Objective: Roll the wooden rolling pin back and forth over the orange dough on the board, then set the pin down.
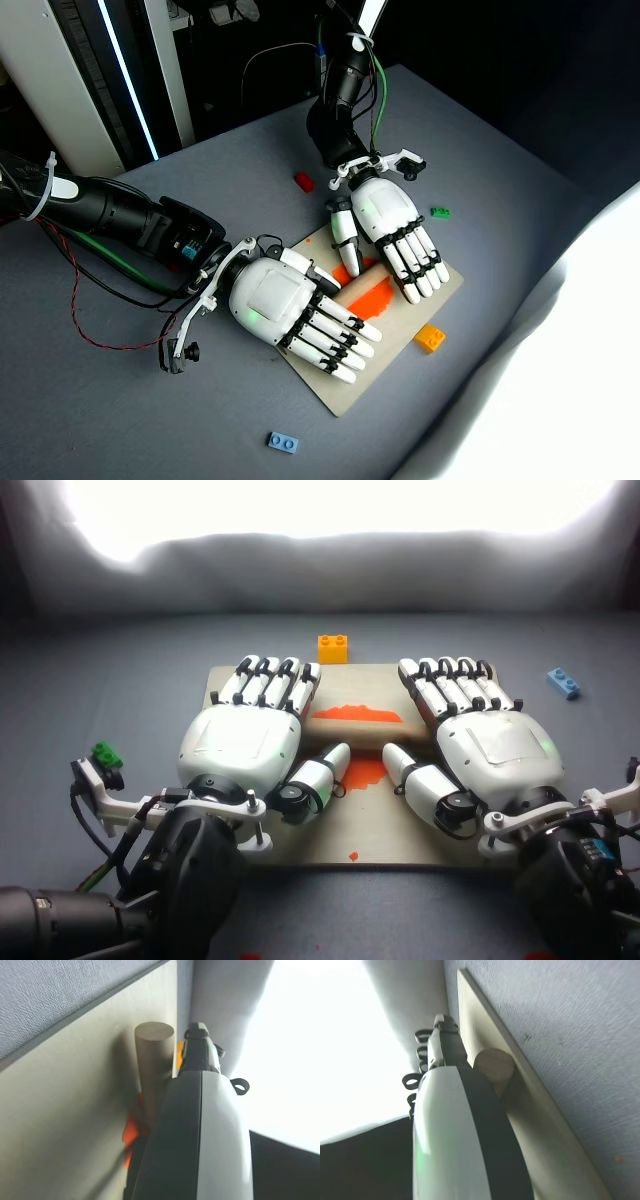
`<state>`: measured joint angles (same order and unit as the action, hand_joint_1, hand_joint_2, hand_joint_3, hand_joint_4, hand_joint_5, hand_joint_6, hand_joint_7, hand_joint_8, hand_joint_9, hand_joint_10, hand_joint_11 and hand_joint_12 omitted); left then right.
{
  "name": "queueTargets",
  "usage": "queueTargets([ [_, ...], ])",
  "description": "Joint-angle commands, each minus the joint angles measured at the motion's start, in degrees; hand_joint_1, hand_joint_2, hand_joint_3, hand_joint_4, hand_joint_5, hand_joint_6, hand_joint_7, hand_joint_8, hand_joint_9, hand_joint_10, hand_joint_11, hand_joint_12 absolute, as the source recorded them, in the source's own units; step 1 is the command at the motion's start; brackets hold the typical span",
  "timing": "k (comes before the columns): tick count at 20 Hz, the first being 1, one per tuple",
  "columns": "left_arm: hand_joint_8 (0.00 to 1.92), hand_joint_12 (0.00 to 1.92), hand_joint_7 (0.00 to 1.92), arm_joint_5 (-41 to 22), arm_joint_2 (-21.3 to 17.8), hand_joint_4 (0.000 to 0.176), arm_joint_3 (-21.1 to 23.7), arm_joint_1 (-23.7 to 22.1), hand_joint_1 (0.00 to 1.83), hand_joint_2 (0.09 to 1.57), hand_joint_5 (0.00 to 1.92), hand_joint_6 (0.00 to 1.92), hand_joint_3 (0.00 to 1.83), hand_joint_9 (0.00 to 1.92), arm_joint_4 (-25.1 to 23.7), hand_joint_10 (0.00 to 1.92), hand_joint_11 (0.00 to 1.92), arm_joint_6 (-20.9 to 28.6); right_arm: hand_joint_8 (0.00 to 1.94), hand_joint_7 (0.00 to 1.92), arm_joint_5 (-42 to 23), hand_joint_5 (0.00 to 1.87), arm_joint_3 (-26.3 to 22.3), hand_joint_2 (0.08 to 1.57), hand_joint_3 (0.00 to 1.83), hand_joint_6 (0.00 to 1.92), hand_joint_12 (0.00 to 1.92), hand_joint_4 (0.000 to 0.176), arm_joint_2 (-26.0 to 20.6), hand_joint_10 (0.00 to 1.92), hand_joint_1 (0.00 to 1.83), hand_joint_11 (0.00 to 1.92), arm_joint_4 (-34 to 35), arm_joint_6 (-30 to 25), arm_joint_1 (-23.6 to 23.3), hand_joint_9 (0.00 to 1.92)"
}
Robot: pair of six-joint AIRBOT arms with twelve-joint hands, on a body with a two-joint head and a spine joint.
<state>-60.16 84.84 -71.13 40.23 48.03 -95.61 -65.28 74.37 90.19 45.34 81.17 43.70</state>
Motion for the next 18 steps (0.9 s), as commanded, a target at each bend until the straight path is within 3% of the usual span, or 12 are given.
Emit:
queueTargets([
  [1, 0.00, 0.00, 0.00, -3.98, 0.12, 0.000, -0.52, -0.51, 0.00, 1.50, 0.00, 0.00, 0.01, 0.00, -3.09, 0.00, 0.00, -0.07, 0.01, 0.02, -4.52, 0.03, 0.37, 1.48, 0.00, 0.01, 0.00, 0.000, 0.03, 0.00, 0.00, 0.00, -2.81, -0.44, -0.53, 0.00],
  [10, 0.00, 0.01, 0.00, -1.78, 1.11, 0.000, -2.67, -1.67, 0.00, 1.44, 0.00, 0.00, 0.00, 0.00, -2.49, 0.00, 0.02, 0.14, 0.00, 0.00, -3.21, 0.00, 2.42, 1.42, 0.00, 0.00, 0.00, 0.000, 0.75, 0.00, 0.00, 0.00, -2.80, -1.02, -1.37, 0.00],
  [18, 0.01, 0.00, 0.02, -0.89, 1.31, 0.000, -4.12, -2.12, 0.00, 1.45, 0.00, 0.00, 0.00, 0.00, -2.10, 0.00, 0.00, 0.14, 0.01, 0.02, -2.23, 0.04, 3.26, 1.53, 0.02, 0.01, 0.00, 0.000, 1.18, 0.00, 0.00, 0.00, -2.83, -0.29, -2.14, 0.00],
])
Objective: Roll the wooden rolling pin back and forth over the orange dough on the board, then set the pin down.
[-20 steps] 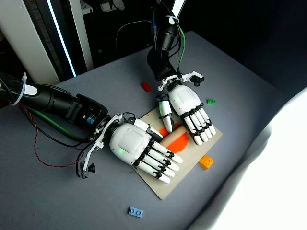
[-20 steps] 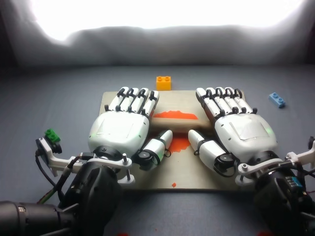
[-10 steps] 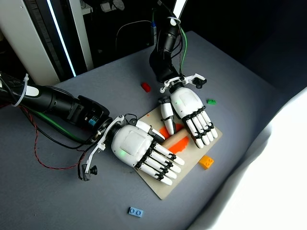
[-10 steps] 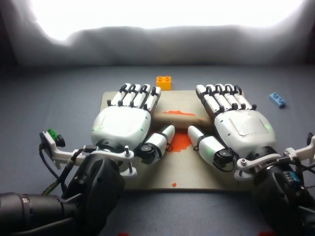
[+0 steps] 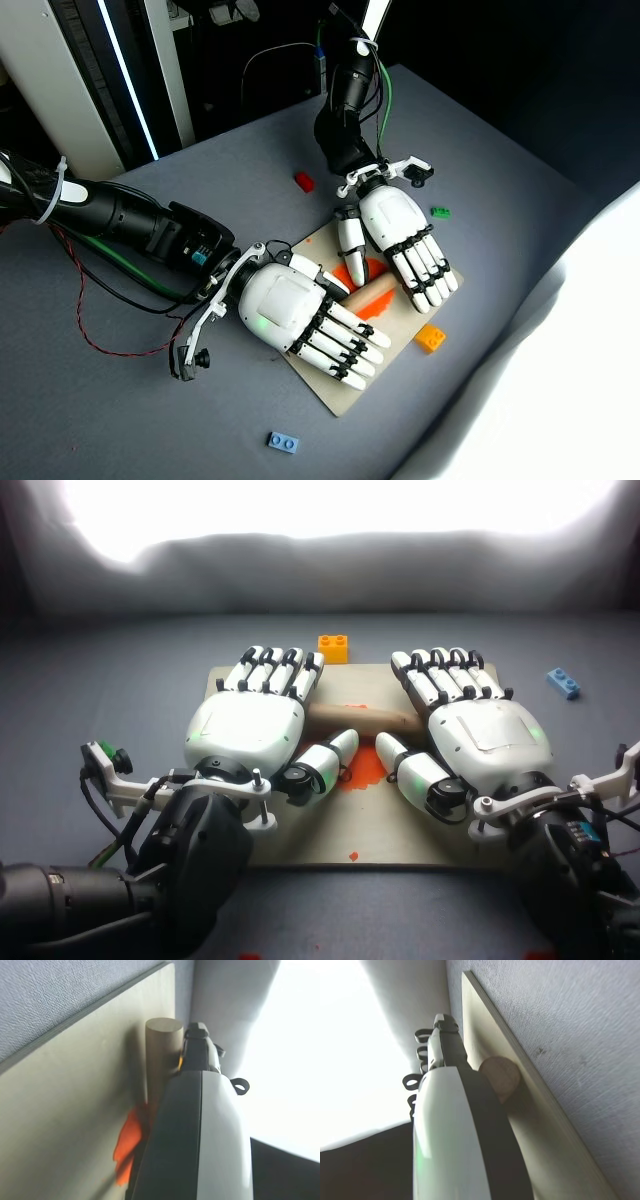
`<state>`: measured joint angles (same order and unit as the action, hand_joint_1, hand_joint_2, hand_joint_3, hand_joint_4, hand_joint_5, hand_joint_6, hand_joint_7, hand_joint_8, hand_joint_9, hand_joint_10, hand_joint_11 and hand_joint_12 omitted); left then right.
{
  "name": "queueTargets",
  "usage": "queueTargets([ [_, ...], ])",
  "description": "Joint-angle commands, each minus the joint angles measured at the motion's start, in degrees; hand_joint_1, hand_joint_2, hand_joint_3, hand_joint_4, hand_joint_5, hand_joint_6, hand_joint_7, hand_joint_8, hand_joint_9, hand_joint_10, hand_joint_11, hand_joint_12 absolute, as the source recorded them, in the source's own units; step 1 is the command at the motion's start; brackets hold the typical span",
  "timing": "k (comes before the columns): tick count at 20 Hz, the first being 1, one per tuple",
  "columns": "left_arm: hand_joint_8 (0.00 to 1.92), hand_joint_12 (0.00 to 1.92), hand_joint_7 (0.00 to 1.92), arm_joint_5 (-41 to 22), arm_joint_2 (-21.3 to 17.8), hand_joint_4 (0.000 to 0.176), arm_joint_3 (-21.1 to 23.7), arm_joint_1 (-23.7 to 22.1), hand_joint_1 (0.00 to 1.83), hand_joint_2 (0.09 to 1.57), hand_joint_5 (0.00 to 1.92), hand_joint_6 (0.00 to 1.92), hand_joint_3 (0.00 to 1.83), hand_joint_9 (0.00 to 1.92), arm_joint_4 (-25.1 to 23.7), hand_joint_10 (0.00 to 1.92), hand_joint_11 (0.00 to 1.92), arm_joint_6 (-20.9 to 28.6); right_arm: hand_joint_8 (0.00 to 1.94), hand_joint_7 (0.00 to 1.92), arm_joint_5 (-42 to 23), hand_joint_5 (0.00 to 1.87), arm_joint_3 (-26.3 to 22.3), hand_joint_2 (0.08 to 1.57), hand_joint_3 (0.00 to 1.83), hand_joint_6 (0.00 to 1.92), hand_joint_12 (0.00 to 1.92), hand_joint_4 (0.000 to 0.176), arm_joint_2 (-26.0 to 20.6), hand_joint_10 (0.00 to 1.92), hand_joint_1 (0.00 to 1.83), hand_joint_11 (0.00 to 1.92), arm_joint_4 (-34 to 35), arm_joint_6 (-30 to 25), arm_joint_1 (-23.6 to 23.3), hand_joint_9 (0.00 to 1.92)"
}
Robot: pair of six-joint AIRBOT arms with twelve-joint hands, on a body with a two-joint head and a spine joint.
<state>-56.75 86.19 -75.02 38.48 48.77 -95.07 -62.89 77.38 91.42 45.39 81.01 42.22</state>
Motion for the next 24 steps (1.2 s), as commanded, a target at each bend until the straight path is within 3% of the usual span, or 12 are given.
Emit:
queueTargets([
  [1, 0.00, 0.00, 0.01, -4.14, -0.04, 0.000, -0.39, -0.47, 0.00, 1.45, 0.00, 0.00, 0.00, 0.00, -2.73, 0.00, 0.00, -0.41, 0.00, 0.01, -4.48, 0.04, 0.35, 1.54, 0.03, 0.01, 0.00, 0.000, -0.01, 0.00, 0.00, 0.00, -2.88, -0.12, -0.72, 0.00],
  [24, 0.00, 0.00, 0.00, -1.94, 2.12, 0.000, -3.65, -3.07, 0.00, 1.48, 0.00, 0.00, 0.01, 0.00, -2.37, 0.00, 0.00, -0.24, 0.00, 0.00, -3.52, 0.01, 4.88, 1.55, 0.02, 0.00, 0.00, 0.000, 1.16, 0.00, 0.00, 0.00, -4.20, -0.86, -2.52, 0.00],
])
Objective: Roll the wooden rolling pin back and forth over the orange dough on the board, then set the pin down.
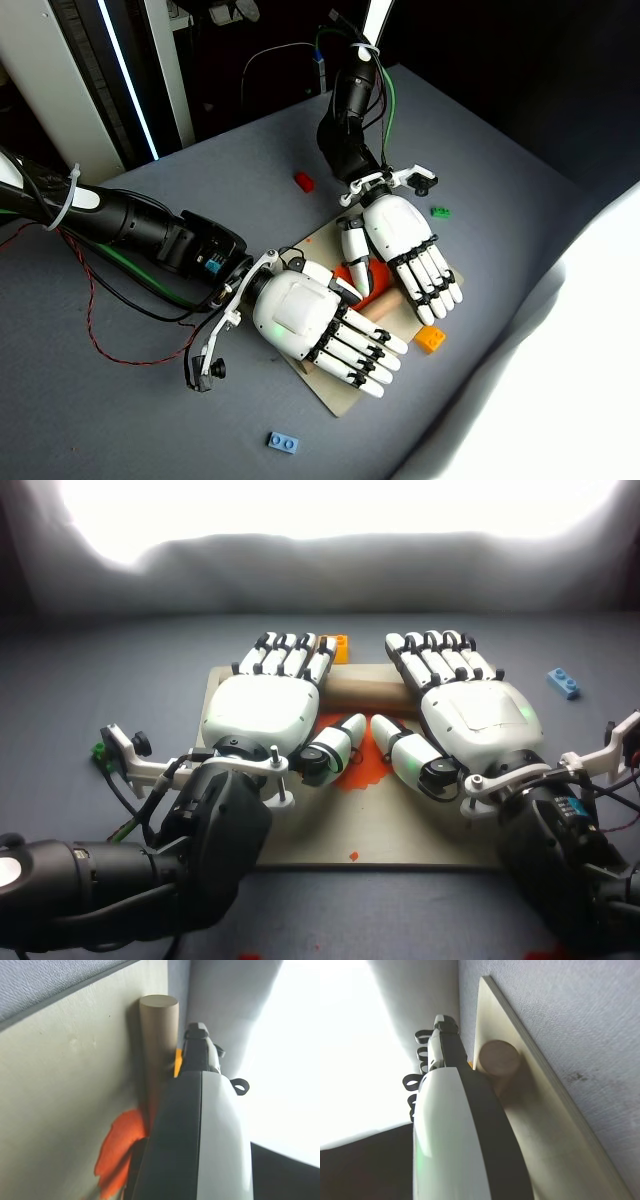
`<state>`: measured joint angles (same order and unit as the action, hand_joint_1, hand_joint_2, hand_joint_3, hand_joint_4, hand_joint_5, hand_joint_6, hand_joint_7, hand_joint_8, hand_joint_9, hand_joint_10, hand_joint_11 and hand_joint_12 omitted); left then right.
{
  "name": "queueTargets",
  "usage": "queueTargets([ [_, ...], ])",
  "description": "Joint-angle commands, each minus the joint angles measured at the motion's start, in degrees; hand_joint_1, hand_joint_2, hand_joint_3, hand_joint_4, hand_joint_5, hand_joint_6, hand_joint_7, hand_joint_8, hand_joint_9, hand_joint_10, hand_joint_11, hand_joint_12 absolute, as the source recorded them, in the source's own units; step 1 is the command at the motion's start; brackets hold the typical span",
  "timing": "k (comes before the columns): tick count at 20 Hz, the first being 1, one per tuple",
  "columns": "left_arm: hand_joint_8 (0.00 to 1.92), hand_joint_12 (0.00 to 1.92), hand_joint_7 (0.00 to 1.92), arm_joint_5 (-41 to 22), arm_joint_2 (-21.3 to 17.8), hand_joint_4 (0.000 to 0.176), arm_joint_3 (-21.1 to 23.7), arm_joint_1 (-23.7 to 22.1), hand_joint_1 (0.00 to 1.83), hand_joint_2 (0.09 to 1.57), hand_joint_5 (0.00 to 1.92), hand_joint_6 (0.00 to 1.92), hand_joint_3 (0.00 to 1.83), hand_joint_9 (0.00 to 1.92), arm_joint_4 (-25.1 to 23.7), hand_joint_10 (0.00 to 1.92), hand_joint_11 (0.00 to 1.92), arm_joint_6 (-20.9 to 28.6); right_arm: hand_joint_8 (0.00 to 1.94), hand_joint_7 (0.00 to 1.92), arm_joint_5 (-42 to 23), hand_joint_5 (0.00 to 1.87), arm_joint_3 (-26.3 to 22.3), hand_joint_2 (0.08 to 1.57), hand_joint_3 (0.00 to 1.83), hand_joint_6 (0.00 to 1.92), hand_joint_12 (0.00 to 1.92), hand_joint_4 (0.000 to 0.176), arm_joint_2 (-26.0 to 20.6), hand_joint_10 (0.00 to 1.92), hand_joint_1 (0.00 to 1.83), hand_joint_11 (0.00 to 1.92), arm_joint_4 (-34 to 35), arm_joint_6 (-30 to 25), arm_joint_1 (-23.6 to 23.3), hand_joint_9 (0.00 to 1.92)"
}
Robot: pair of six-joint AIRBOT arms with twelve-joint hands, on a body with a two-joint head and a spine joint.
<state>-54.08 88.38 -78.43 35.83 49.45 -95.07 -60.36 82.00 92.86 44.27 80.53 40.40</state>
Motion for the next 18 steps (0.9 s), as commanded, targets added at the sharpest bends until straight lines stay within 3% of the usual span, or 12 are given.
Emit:
queueTargets([
  [1, 0.00, 0.00, 0.00, -4.41, -0.02, 0.000, -0.41, -0.51, 0.00, 1.47, 0.00, 0.00, 0.00, 0.00, -3.06, 0.00, 0.00, -0.24, 0.00, 0.00, -6.04, 0.00, 0.48, 1.54, 0.01, 0.00, 0.00, 0.000, -0.20, 0.00, 0.00, 0.00, -3.08, -0.40, -0.82, 0.00],
  [18, 0.00, 0.00, 0.00, -3.71, 0.02, 0.000, -0.33, -0.74, 0.00, 1.48, 0.00, 0.00, 0.00, 0.00, -3.12, 0.00, 0.00, -0.27, 0.00, 0.00, -4.98, 0.00, 1.86, 1.56, 0.03, 0.00, 0.00, 0.000, -0.07, 0.00, 0.00, 0.00, -3.08, -1.91, -0.67, 0.00],
])
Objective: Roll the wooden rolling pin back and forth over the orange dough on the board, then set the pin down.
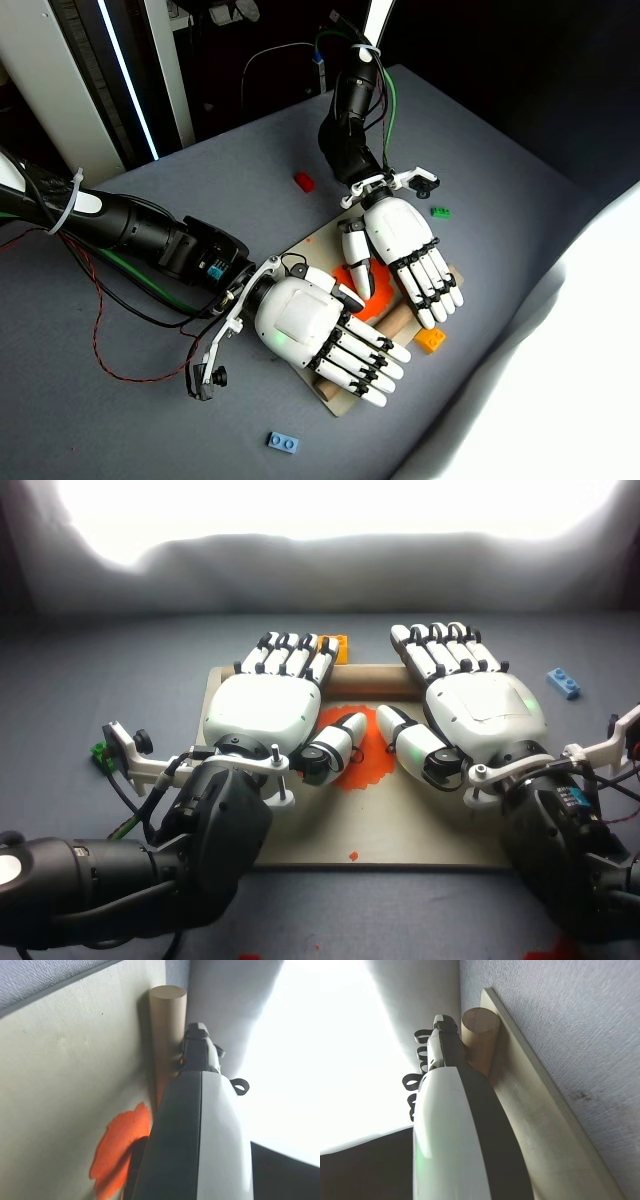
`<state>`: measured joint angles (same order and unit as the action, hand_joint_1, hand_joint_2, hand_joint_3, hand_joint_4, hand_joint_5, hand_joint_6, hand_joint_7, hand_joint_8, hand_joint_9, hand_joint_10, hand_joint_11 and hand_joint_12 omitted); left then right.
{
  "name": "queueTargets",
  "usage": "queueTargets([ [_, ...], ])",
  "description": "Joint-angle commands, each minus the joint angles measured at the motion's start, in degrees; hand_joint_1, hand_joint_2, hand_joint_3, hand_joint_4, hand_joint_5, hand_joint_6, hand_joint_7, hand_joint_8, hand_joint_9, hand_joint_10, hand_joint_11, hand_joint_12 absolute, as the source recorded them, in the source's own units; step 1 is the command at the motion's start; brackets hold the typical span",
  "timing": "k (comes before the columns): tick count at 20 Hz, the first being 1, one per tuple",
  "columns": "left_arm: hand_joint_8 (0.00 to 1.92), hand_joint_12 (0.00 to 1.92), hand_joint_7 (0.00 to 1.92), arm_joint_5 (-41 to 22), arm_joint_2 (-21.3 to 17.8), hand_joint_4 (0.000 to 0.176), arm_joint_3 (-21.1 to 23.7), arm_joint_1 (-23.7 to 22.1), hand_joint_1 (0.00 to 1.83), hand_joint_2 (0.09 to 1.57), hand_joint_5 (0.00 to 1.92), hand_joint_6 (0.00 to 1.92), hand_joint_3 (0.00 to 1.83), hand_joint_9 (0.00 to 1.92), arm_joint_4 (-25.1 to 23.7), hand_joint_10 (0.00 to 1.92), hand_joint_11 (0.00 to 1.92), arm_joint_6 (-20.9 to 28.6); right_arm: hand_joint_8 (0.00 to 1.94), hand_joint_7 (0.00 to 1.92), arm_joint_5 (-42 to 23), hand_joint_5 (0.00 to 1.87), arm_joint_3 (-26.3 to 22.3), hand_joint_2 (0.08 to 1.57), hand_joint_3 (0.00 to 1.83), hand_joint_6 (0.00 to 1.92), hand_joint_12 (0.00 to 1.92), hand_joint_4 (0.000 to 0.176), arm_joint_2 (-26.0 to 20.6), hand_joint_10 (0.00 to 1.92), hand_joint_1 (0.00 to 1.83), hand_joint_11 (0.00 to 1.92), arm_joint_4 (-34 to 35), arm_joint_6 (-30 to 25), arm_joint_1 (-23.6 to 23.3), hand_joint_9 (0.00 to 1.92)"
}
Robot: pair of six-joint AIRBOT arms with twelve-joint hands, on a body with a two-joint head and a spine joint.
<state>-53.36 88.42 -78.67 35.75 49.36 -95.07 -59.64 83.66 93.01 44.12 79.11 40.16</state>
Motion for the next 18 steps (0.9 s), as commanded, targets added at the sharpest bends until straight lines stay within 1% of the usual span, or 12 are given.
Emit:
queueTargets([
  [1, 0.00, 0.00, 0.00, -4.33, -0.04, 0.000, -0.08, -0.66, 0.00, 1.48, 0.00, 0.00, 0.00, 0.00, -3.03, 0.00, 0.00, -0.27, 0.00, 0.00, -5.71, 0.00, 0.20, 1.56, 0.03, 0.00, 0.00, 0.000, -0.22, 0.00, 0.00, 0.00, -2.93, -0.51, -0.44, 0.00],
  [5, 0.00, 0.00, 0.00, -4.18, -0.21, 0.000, 0.16, -0.67, 0.00, 1.48, 0.00, 0.00, 0.00, 0.00, -3.02, 0.00, 0.00, -0.26, 0.00, 0.00, -5.15, 0.00, 0.22, 1.54, 0.03, 0.00, 0.00, 0.000, -0.29, 0.00, 0.00, 0.00, -2.93, -1.18, -0.38, 0.00],
  [10, 0.00, 0.00, 0.00, -3.97, -0.61, 0.000, 0.36, -0.83, 0.00, 1.47, 0.00, 0.00, 0.00, 0.00, -3.00, 0.00, 0.00, -0.25, 0.00, 0.00, -4.37, 0.00, 0.21, 1.56, 0.03, 0.00, 0.00, 0.000, -0.58, 0.00, 0.00, 0.00, -2.93, -1.95, -0.01, 0.00],
  [18, 0.00, 0.00, 0.00, -3.58, -1.31, 0.000, 0.86, -0.87, 0.00, 1.48, 0.00, 0.00, 0.00, 0.00, -3.00, 0.00, 0.00, -0.24, 0.00, 0.00, -5.27, 0.00, 0.09, 1.56, 0.03, 0.00, 0.00, 0.000, -0.53, 0.00, 0.00, 0.00, -2.93, -2.01, 0.01, 0.00],
])
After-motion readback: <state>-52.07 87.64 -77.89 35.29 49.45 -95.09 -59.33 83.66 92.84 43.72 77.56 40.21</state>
